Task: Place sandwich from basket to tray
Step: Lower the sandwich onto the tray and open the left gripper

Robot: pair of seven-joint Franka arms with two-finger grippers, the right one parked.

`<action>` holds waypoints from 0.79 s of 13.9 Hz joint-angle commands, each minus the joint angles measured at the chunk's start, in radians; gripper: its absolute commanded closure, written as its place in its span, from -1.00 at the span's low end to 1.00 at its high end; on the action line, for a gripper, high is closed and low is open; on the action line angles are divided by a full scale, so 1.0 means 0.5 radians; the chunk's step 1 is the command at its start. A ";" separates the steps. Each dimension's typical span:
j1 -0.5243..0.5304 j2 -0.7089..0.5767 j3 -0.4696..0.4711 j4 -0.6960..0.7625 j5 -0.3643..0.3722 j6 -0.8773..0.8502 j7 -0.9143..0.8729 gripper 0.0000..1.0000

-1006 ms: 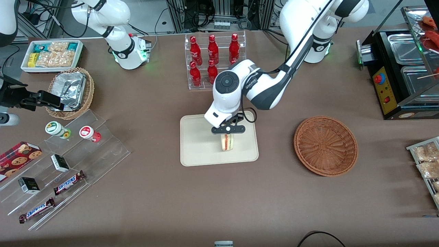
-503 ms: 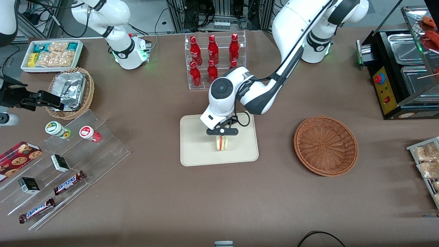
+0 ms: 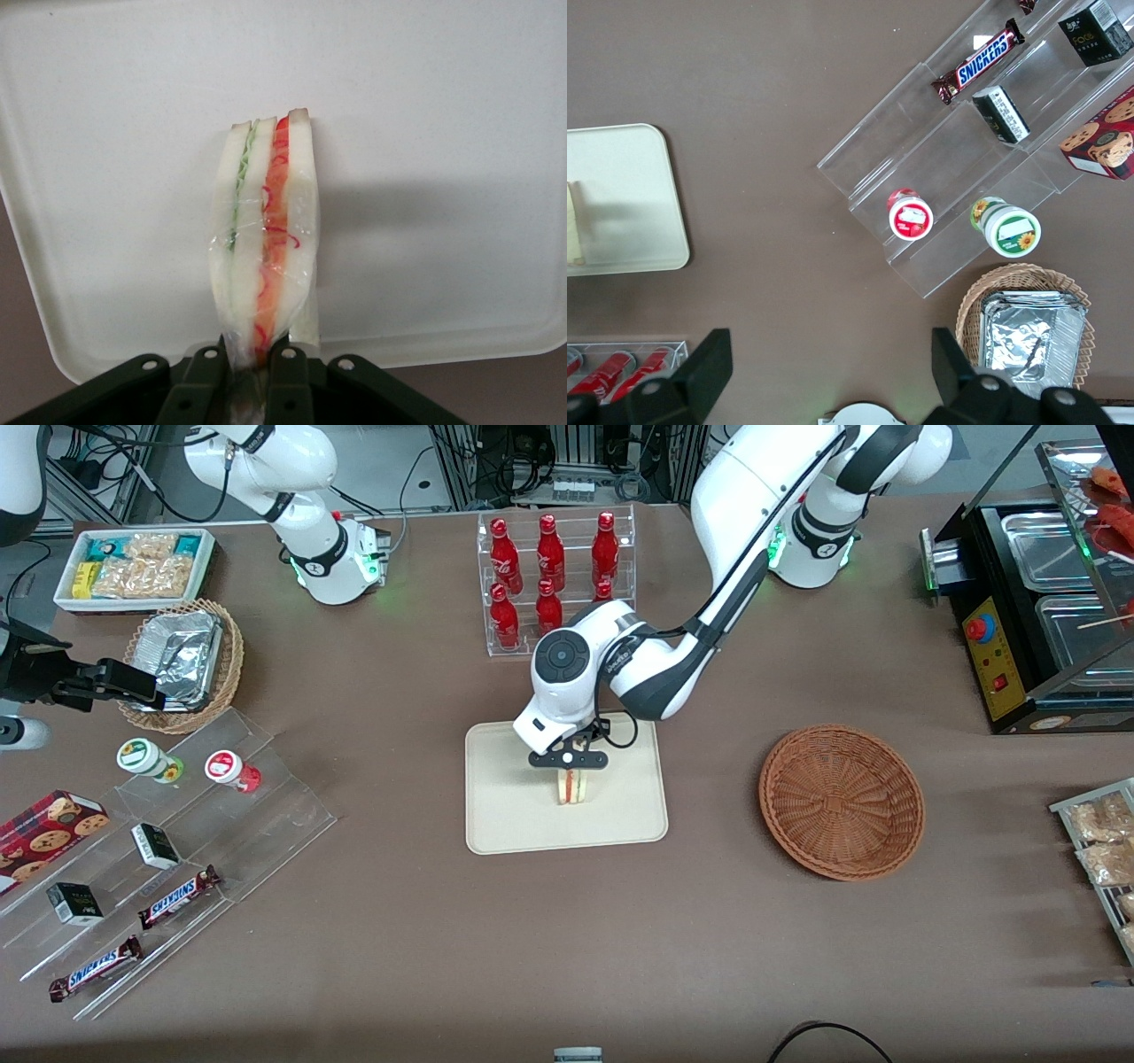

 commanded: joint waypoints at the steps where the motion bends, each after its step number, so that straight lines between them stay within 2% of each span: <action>1: -0.039 0.020 0.010 0.005 0.027 -0.014 -0.025 1.00; 3: -0.049 0.044 0.007 0.005 0.027 -0.011 -0.025 1.00; 4: -0.046 0.044 0.007 0.005 0.027 -0.014 -0.025 0.44; 5: -0.046 0.047 0.010 0.005 0.027 -0.014 -0.019 -0.54; 6: -0.046 0.047 0.010 0.005 0.027 -0.014 -0.022 -0.98; 11: -0.024 -0.124 0.016 0.045 0.002 -0.164 -0.032 -0.99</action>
